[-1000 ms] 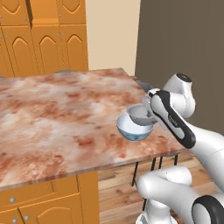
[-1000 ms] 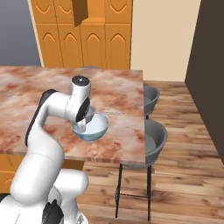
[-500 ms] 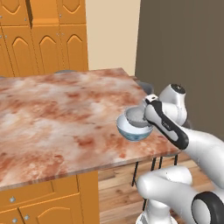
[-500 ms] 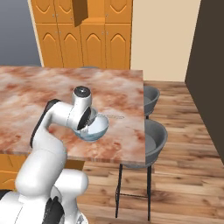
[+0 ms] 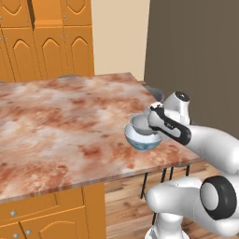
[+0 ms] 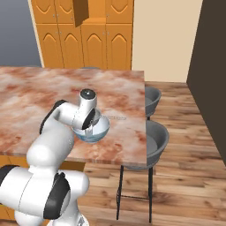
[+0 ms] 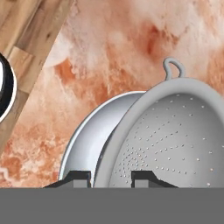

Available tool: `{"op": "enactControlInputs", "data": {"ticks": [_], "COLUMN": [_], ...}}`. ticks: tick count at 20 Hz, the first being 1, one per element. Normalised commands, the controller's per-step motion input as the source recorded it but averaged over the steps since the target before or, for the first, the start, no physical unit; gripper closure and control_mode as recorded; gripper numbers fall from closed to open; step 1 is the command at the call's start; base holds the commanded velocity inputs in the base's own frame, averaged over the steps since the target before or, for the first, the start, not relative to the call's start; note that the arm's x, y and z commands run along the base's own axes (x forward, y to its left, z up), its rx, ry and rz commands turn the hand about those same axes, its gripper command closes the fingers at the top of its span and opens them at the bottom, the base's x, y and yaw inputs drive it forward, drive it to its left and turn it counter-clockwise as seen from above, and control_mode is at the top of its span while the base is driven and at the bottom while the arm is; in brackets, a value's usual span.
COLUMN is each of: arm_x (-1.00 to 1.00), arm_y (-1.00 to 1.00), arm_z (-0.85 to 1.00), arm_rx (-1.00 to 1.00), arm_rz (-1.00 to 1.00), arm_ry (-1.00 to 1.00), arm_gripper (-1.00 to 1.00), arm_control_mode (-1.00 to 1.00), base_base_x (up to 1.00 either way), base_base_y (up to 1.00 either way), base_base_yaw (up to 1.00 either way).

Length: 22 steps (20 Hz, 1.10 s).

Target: Open the cabinet and setup a tea strainer by placing it in the bowl upright.

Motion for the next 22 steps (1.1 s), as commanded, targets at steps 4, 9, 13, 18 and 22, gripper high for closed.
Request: {"op": "enactControlInputs", "data": {"ticks": [4, 9, 13, 18, 22], "arm_x": [0.11, 0.06, 0.08, 0.19, 0.2], "arm_y": [-0.05, 0.0, 0.0, 0.0, 0.0], "arm_z": [-0.32, -0.28, -0.16, -0.16, -0.06], "arm_rx": [0.0, 0.0, -0.02, -0.03, -0.02], "arm_rz": [0.0, 0.0, 0.0, 0.0, 0.0], "arm_ry": [0.01, 0.0, 0.08, 0.15, 0.11], "arm_gripper": [1.0, 1.0, 1.0, 1.0, 1.0], "arm_control_mode": [-1.0, -1.0, -1.0, -1.0, -1.0], "base_base_x": [0.0, 0.0, 0.0, 0.0, 0.0], "base_base_y": [0.0, 0.0, 0.0, 0.0, 0.0], "base_base_yaw": [0.0, 0.0, 0.0, 0.0, 0.0]}}
